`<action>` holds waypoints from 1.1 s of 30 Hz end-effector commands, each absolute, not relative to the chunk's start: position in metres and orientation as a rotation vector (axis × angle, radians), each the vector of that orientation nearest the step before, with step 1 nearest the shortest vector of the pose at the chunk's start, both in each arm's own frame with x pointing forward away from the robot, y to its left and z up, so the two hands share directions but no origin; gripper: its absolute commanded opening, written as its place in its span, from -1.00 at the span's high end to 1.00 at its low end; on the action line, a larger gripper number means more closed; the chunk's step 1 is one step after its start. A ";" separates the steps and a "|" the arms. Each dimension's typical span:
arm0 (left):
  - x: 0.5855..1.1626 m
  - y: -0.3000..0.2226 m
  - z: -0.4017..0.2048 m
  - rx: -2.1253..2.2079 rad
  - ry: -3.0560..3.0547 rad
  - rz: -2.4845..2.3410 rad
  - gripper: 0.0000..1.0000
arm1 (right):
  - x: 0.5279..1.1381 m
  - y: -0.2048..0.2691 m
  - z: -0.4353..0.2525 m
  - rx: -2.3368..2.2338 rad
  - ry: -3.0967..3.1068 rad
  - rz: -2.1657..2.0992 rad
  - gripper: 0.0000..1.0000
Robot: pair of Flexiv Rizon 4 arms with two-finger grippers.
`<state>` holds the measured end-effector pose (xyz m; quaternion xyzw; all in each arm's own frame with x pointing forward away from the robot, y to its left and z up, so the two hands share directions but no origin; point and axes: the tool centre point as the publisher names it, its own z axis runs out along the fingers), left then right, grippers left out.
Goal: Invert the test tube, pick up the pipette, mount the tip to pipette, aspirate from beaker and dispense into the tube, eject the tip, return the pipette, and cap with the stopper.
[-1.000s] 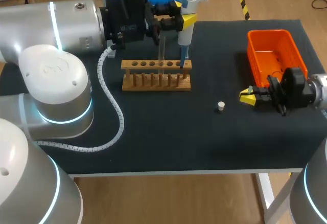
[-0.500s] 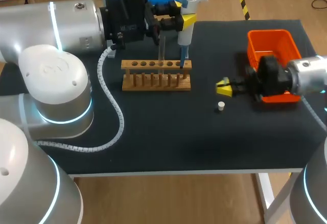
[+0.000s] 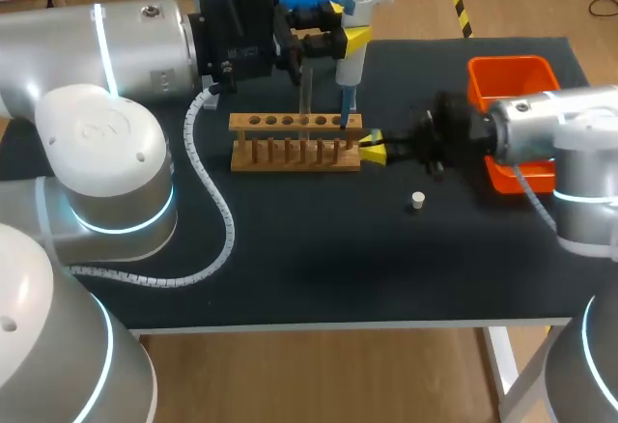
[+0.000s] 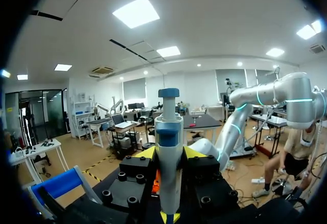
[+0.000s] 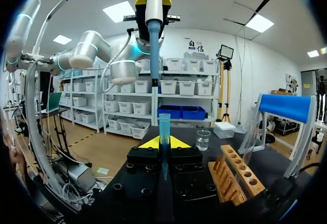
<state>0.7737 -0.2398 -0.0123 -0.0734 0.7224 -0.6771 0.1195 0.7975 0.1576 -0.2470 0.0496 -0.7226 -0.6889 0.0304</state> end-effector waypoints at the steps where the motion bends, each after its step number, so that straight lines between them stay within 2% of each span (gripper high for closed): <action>1: 0.773 -0.239 -0.013 -0.213 2.104 -1.986 1.00 | 0.800 0.176 -0.249 0.157 -2.226 -2.121 1.00; 33: 0.773 -0.239 -0.013 -0.213 2.104 -1.986 1.00 | 0.777 0.205 -0.244 0.174 -2.152 -2.183 1.00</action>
